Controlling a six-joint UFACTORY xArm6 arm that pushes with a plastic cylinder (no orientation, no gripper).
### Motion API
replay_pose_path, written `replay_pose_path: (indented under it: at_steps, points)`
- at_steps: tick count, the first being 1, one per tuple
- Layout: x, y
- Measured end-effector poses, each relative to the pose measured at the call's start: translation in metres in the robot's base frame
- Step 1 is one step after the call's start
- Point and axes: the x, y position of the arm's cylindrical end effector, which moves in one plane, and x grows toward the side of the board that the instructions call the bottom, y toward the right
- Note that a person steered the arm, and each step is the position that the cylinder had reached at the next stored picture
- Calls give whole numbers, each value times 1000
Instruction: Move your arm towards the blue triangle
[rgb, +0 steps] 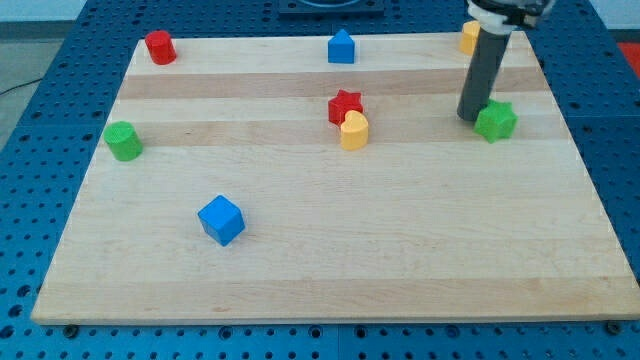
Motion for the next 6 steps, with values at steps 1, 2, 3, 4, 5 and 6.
replay_pose_path:
  at_steps: [1,2,3,4,5,6]
  points:
    - [10,5]
    - [16,-12]
    - [27,-43]
    - [24,-70]
    - [-27,-67]
    - [-87,-78]
